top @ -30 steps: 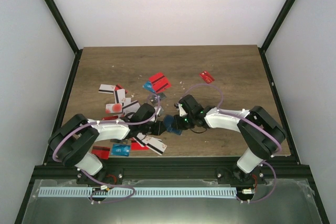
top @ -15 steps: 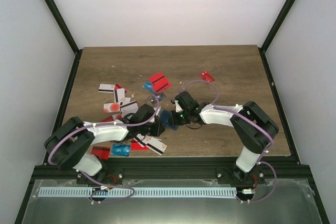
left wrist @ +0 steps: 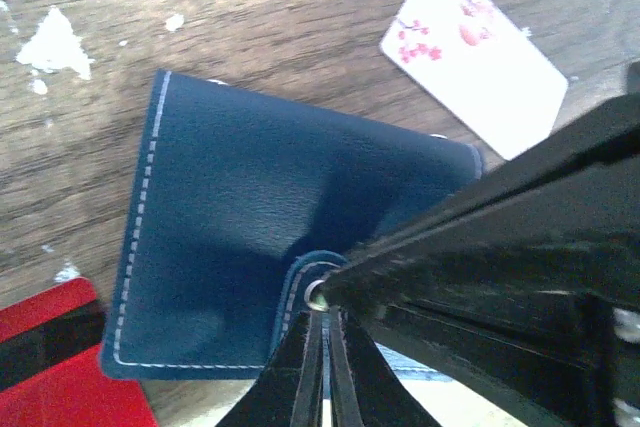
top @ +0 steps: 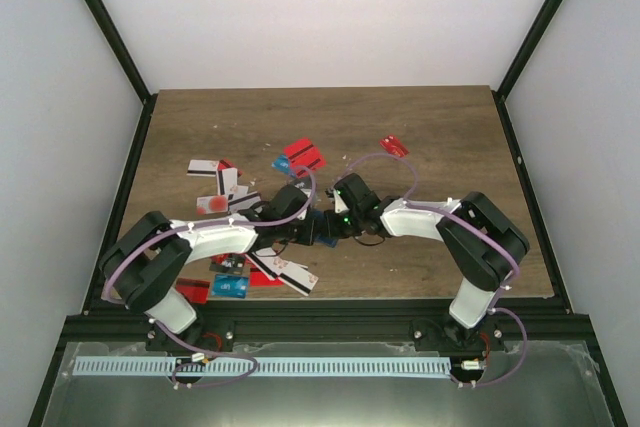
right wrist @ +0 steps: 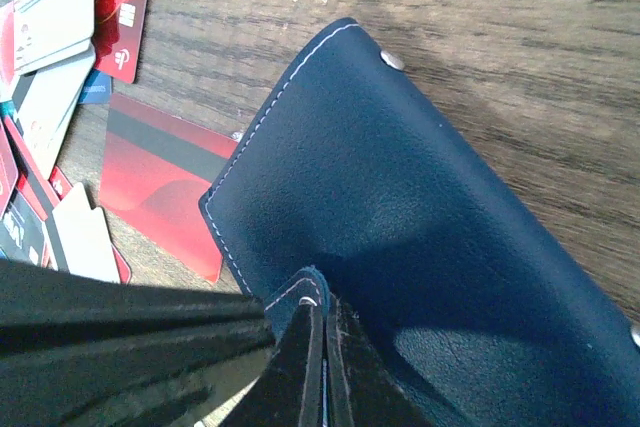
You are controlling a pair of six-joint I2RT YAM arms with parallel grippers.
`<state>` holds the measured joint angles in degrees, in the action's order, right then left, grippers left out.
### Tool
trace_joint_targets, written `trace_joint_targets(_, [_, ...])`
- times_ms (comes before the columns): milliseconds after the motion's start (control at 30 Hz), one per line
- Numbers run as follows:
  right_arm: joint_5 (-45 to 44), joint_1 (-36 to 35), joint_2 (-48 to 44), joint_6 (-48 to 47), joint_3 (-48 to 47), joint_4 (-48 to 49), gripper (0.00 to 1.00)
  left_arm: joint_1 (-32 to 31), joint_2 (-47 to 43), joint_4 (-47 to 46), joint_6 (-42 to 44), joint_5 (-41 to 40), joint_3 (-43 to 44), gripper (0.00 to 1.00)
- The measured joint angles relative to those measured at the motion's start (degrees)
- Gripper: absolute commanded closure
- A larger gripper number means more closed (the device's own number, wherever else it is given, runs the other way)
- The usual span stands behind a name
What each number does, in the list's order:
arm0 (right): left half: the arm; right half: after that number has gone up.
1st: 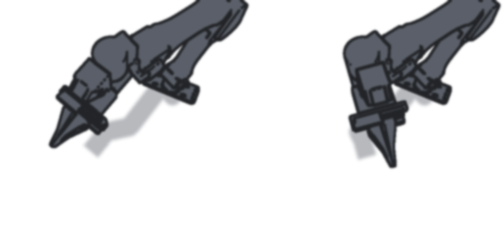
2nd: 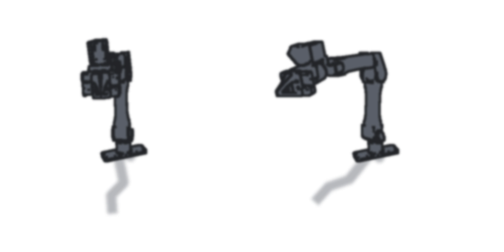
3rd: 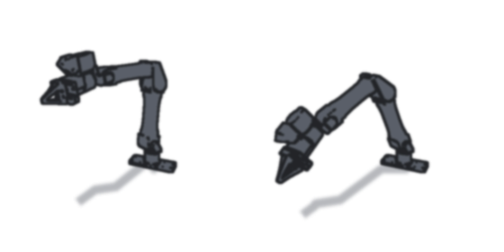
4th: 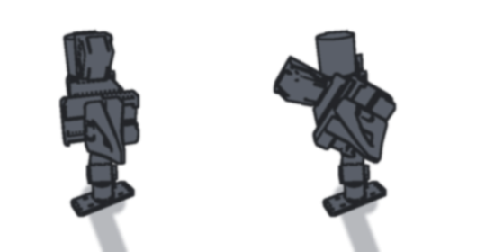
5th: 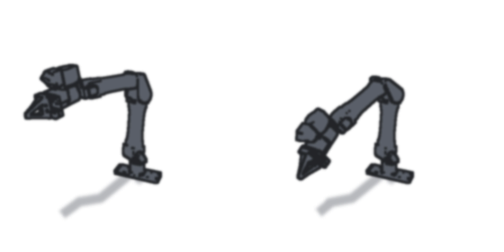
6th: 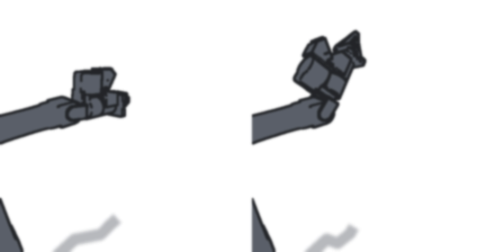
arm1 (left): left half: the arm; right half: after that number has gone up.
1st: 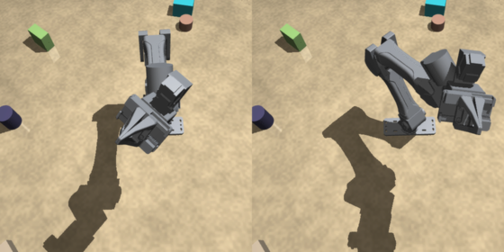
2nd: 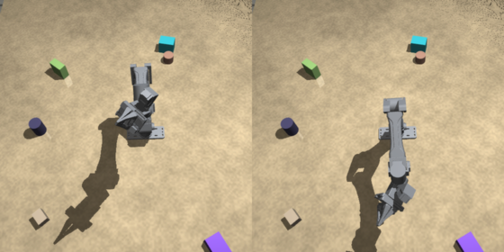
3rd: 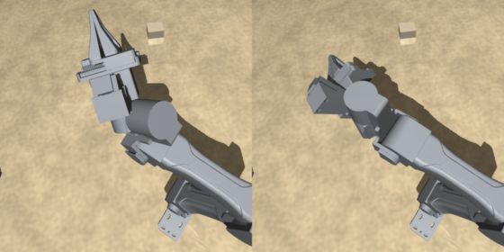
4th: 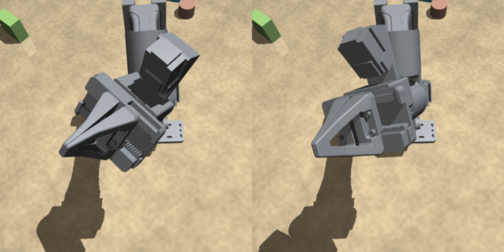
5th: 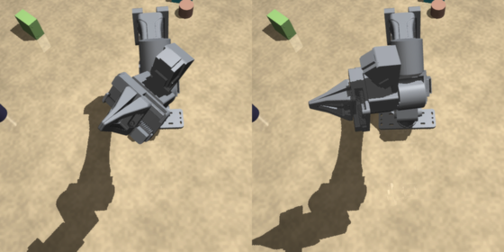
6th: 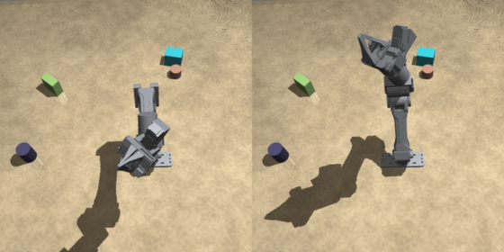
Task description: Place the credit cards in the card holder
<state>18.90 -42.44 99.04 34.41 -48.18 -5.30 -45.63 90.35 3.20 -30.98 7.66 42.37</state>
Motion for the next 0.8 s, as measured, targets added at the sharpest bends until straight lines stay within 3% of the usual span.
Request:
trace_joint_targets(300, [1.2,0.5,0.0,0.2,0.8,1.4,0.99,2.6,3.2,3.1,3.0,-3.8,7.6,0.93])
trace_joint_targets(533, [2.8,1.2,0.1,0.9,1.3,2.4,0.99,4.5,12.6,4.2,8.5,-0.2,18.4,0.93])
trace_joint_targets(800, [3.1,1.4,-0.4,2.3,1.7,2.5,0.99,5.0,15.8,4.5,10.3,2.2,17.9,0.92])
